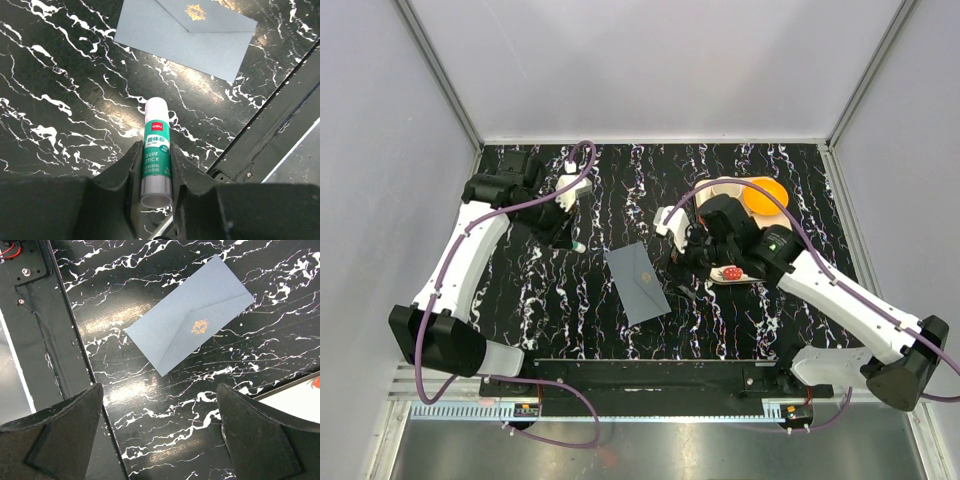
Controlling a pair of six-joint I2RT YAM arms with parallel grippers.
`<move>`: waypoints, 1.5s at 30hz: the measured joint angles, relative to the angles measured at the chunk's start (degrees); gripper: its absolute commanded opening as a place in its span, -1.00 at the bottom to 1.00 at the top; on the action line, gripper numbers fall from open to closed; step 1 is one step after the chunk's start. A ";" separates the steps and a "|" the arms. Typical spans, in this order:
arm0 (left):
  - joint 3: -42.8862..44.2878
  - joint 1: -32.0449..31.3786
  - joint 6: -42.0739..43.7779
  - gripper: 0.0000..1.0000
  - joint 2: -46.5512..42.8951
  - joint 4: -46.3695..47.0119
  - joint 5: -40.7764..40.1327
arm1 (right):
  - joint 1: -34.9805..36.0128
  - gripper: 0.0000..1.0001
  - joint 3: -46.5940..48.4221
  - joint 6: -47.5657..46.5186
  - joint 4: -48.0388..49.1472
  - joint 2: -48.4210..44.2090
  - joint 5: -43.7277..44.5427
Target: Place the letter into the envelope and seal it
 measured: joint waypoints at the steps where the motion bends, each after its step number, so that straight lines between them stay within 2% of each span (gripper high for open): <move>1: -0.04 0.02 0.04 -1.00 0.07 0.02 -0.70 | -0.42 0.96 0.02 0.46 -0.20 0.17 -0.44; 10: -2.91 0.02 1.44 -1.00 3.02 0.31 -6.88 | -4.02 0.96 2.58 3.87 -1.18 1.55 -3.04; 21: -7.74 0.00 2.29 -1.00 5.35 2.99 -9.88 | -7.06 0.96 5.46 6.05 -1.84 2.71 -5.31; 28: -15.02 -2.38 1.73 -1.00 9.09 10.36 -16.83 | -8.15 0.96 8.22 7.26 -2.21 3.41 -6.27; 33: -19.17 -4.37 0.00 -1.00 16.15 15.19 -21.42 | -8.70 0.96 8.59 7.76 -2.23 3.45 -6.47; 45: -20.48 -6.97 -2.16 -1.00 15.30 17.03 -25.14 | -9.14 0.96 8.59 7.74 -2.34 3.45 -6.54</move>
